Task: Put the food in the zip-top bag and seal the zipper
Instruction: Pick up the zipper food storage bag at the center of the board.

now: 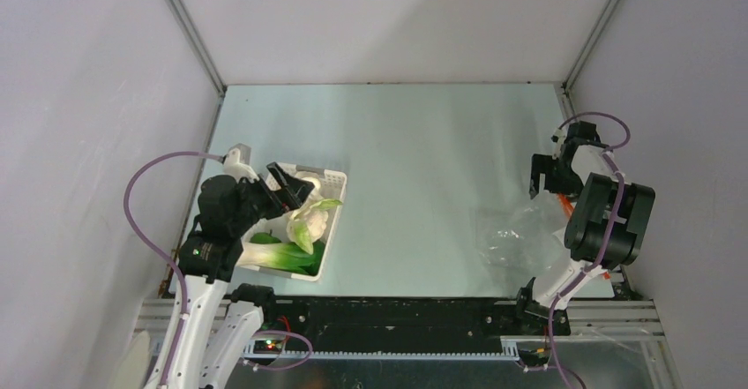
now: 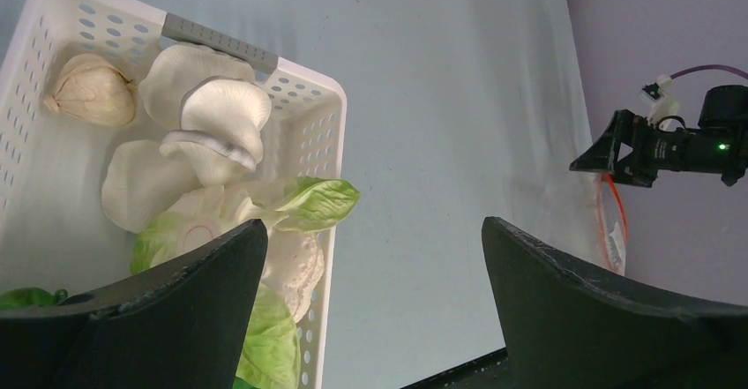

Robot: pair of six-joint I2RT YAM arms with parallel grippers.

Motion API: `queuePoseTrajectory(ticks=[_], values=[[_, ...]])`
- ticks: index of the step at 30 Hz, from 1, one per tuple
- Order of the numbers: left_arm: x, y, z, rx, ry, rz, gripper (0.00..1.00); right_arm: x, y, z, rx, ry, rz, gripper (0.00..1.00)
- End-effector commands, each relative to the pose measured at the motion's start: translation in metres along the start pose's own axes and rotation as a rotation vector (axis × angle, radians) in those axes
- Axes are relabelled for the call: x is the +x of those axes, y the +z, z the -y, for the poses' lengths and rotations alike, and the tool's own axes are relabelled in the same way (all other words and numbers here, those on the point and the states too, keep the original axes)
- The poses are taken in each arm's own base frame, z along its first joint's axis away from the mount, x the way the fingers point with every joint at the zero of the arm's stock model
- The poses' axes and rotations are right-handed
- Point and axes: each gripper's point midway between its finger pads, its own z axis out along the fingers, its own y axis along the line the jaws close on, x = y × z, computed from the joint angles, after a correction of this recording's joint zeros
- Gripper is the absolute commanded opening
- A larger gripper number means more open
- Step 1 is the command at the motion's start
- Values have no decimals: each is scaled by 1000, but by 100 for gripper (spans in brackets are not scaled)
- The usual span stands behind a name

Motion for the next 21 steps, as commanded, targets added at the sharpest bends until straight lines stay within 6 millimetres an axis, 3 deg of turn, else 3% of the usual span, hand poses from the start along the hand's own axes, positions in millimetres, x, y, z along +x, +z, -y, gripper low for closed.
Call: queuePoseTrajectory(ticks=[1, 5, 9, 11, 12, 15, 21], values=[[-7, 0, 2, 9, -1, 38, 98, -1, -15, 5, 37, 54, 1, 94], [-7, 1, 1, 6, -3, 40, 98, 3, -12, 3, 43, 72, -20, 91], [-7, 1, -1, -9, -5, 44, 98, 10, -10, 1, 37, 84, -52, 75], [-7, 1, -2, -9, -6, 43, 98, 15, -11, -1, 35, 98, -71, 54], [-7, 1, -1, -8, -6, 43, 98, 17, -12, -2, 35, 113, -82, 35], [-7, 1, -1, -5, -6, 43, 98, 22, -19, -3, 46, 132, -98, 4], [-7, 2, -1, -1, -10, 41, 98, 21, -41, -16, 53, 125, -67, 0]])
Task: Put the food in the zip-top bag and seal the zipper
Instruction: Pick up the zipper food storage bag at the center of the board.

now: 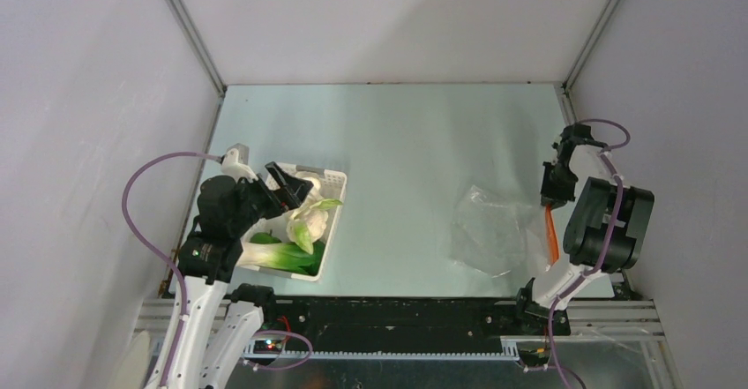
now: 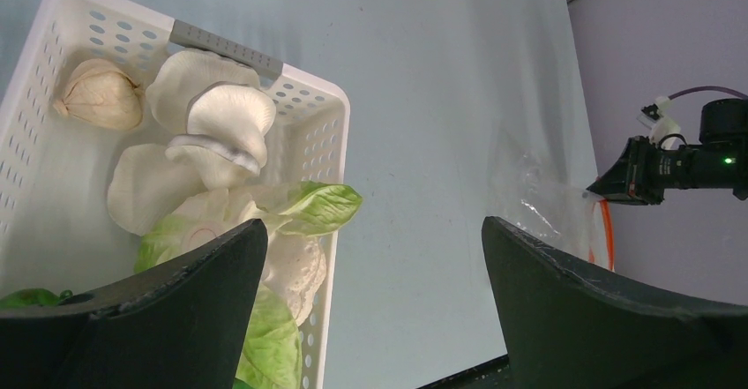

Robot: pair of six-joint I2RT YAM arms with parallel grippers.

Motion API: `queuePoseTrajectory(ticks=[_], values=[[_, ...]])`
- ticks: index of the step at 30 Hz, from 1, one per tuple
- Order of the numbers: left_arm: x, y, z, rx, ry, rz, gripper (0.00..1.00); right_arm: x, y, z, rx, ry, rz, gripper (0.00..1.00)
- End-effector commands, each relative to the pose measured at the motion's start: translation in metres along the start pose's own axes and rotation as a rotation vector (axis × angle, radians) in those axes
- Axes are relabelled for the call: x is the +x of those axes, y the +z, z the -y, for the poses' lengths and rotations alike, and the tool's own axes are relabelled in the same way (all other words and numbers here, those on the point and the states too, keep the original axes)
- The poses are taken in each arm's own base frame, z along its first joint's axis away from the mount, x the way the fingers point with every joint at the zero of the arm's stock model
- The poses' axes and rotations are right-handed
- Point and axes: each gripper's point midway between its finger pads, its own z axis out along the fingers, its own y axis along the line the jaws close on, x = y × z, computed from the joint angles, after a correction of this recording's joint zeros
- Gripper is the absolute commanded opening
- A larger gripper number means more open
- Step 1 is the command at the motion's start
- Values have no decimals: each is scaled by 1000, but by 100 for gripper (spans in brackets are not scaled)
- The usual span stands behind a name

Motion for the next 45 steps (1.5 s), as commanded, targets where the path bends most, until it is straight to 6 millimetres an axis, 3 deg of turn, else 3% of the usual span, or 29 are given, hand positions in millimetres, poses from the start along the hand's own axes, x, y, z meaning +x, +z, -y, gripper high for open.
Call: queuePoseTrajectory(ticks=[1, 11, 15, 19, 25, 27, 30, 31, 35, 40, 45], values=[[-4, 2, 0, 8, -6, 22, 98, -10, -36, -12, 16, -7, 95, 0], [-5, 3, 0, 7, -7, 14, 98, -31, -118, -73, -20, -195, 431, 0], [-9, 1, 8, 22, 10, 0, 98, -38, -159, -113, -88, -307, 611, 0], [-16, -4, 32, 89, 49, -23, 98, -35, -205, -156, -194, -413, 793, 0], [-8, -12, 108, 359, 162, -87, 98, -1, -283, -220, -447, -608, 1033, 0], [-3, -13, 128, 446, 195, -111, 98, 24, -308, -248, -580, -732, 1090, 0], [-3, -12, 146, 509, 204, -123, 98, 55, -339, -274, -740, -905, 1180, 0], [-5, -10, 146, 499, 196, -117, 98, 73, -348, -283, -804, -1020, 1214, 0], [-14, -4, 143, 437, 137, -99, 98, 114, -361, -301, -916, -1357, 1329, 0], [-29, 8, 124, 244, 53, -83, 98, 139, -361, -316, -954, -1705, 1475, 0], [-33, 23, 120, 156, -4, -113, 98, 160, -367, -329, -1060, -1874, 1571, 0]])
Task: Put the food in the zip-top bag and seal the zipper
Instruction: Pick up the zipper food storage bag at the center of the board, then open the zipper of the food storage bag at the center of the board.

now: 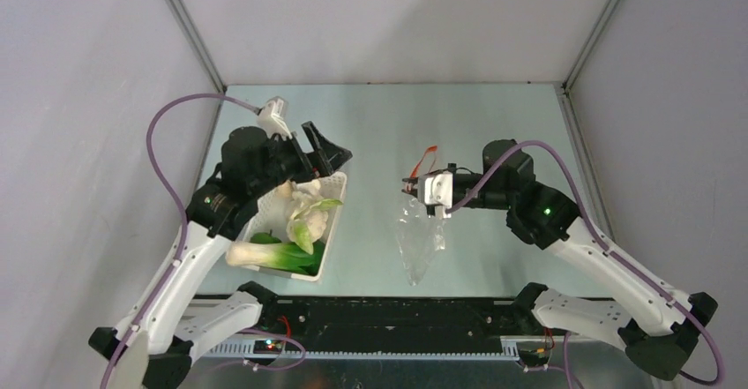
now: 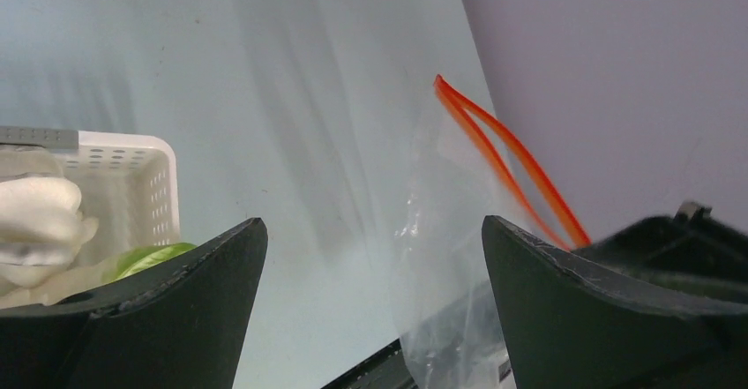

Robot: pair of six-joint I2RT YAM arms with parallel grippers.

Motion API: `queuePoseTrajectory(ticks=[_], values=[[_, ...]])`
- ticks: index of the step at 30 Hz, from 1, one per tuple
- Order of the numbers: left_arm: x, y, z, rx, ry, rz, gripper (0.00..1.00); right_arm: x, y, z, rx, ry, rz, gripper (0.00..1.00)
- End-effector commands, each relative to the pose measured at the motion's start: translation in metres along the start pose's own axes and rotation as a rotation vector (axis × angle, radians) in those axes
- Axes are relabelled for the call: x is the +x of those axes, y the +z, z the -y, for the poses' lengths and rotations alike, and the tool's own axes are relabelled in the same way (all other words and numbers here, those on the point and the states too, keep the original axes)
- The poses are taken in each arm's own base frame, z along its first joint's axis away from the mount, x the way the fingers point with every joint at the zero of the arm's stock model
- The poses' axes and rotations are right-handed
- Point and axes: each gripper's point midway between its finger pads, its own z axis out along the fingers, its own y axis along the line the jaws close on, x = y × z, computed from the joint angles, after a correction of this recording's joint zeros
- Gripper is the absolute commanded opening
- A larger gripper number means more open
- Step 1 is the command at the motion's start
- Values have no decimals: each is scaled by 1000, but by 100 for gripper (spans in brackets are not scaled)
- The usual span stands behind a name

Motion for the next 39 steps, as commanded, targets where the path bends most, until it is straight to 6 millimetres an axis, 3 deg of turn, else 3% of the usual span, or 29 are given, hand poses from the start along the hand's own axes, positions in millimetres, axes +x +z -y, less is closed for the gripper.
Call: queuePoseTrajectory(ticks=[1, 6, 12, 16, 27, 32, 39], values=[[-10, 9, 0, -54, -78, 5, 98, -33, 14, -10, -116, -240, 196, 0], [1, 37, 25, 88, -162, -93, 98, -36, 27, -24, -195, -240, 234, 0], [8, 55, 34, 139, -211, -142, 98, -31, 38, -44, -262, -241, 207, 0], [19, 62, 28, 107, -233, -174, 98, -31, 41, -49, -273, -241, 200, 0], [75, 85, -3, -75, -309, -364, 98, -32, 50, -57, -283, -262, 191, 0], [84, 91, -14, -141, -335, -387, 98, -31, 52, -58, -284, -263, 181, 0], [93, 92, -11, -120, -334, -429, 95, -31, 54, -63, -298, -262, 180, 0]])
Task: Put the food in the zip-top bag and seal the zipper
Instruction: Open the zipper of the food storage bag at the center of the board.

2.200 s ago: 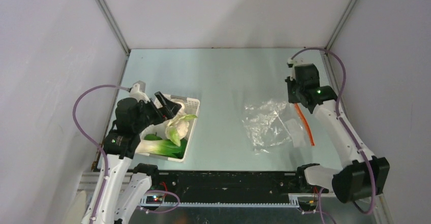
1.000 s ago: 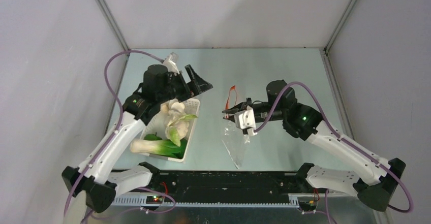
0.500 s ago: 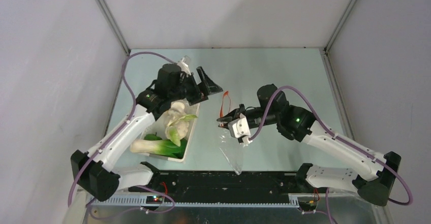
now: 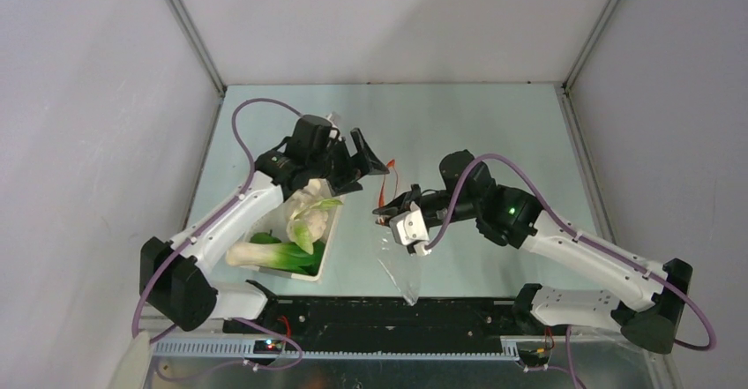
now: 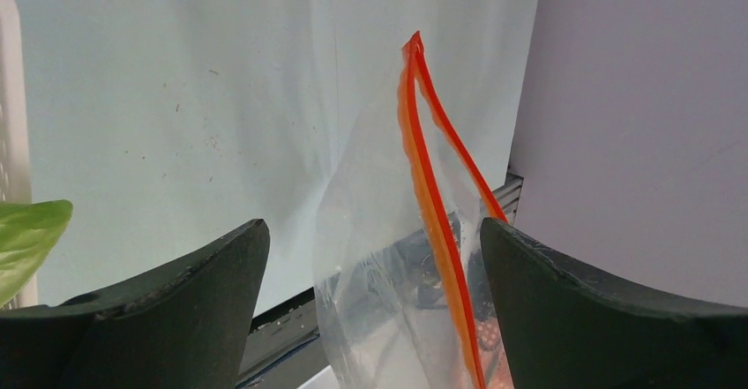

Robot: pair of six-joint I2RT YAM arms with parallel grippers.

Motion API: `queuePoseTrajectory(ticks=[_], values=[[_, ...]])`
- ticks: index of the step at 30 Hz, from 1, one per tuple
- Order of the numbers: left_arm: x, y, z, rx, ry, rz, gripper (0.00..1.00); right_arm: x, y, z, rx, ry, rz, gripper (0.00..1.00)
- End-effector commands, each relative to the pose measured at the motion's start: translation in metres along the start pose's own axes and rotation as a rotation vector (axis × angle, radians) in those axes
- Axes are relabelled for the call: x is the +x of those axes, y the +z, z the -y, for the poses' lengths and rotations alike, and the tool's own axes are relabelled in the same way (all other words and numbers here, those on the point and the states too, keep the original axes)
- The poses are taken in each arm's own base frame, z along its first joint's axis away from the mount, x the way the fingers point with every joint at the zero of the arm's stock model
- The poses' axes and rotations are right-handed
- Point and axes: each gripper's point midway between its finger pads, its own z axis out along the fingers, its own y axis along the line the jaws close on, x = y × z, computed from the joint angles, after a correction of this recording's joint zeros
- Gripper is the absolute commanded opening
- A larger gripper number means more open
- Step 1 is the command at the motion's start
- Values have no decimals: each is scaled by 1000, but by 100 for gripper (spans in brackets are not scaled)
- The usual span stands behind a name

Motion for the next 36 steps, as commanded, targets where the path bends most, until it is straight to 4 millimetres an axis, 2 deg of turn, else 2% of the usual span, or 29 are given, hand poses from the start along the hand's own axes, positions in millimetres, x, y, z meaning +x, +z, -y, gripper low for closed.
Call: queuePoseTrajectory(ticks=[1, 8, 11, 13, 14, 15, 16, 17, 18, 19, 20, 21, 23, 24, 25, 26, 27, 30, 32, 35, 36], values=[[9, 4, 6, 15, -1, -40, 95, -8, 2, 8, 10, -35, 14, 0], [23, 14, 8, 8, 25, -101, 89, -8, 6, 4, -4, -28, 10, 0], [26, 16, 7, -3, 31, -113, 79, -7, 6, 3, -2, -26, 4, 0], [30, 18, 7, -4, 32, -125, 67, -8, 5, 4, 0, -26, 1, 0], [32, 20, 6, -5, 32, -132, 54, -8, 4, 3, -1, -23, 2, 0], [33, 20, 7, -3, 35, -137, 48, -8, 4, 2, -2, -21, 1, 0], [34, 21, 8, 3, 37, -140, 35, -8, 4, 2, -5, -15, -1, 0], [34, 21, 10, 7, 41, -144, 29, -7, 4, 1, -5, -12, -1, 0], [34, 20, 11, 10, 47, -143, 17, -7, 4, 0, -9, -2, -3, 3], [31, 20, 11, 2, 51, -133, 10, -7, 4, -1, -11, 4, -5, 7], [30, 18, 11, -12, 59, -133, 2, -6, 3, -3, -15, 18, -7, 19], [29, 18, 8, -31, 71, -132, 1, -7, 3, -4, -13, 35, -8, 28], [24, 15, 11, -40, 91, -113, 0, -8, 0, -5, -7, 66, -15, 55], [19, 13, 16, -33, 102, -97, 0, -7, -1, -4, 2, 86, -25, 62], [16, 11, 14, -54, 115, -83, 0, -9, -4, -3, 15, 108, -24, 76], [6, 8, 18, -60, 130, -43, 0, -10, -7, -3, 23, 123, -30, 82], [3, 4, 18, -74, 144, -27, 0, -13, -11, -4, 29, 150, -27, 95], [-19, -7, 25, -94, 184, 81, 0, -20, -19, -2, 68, 215, -18, 99], [-32, -19, 32, -85, 207, 156, 0, -32, -28, 6, 139, 280, 22, 99], [-47, -33, 41, -94, 240, 246, 0, -43, -38, 26, 279, 464, 95, 99], [-52, -38, 40, -113, 254, 279, 0, -39, -46, 37, 375, 579, 93, 99]])
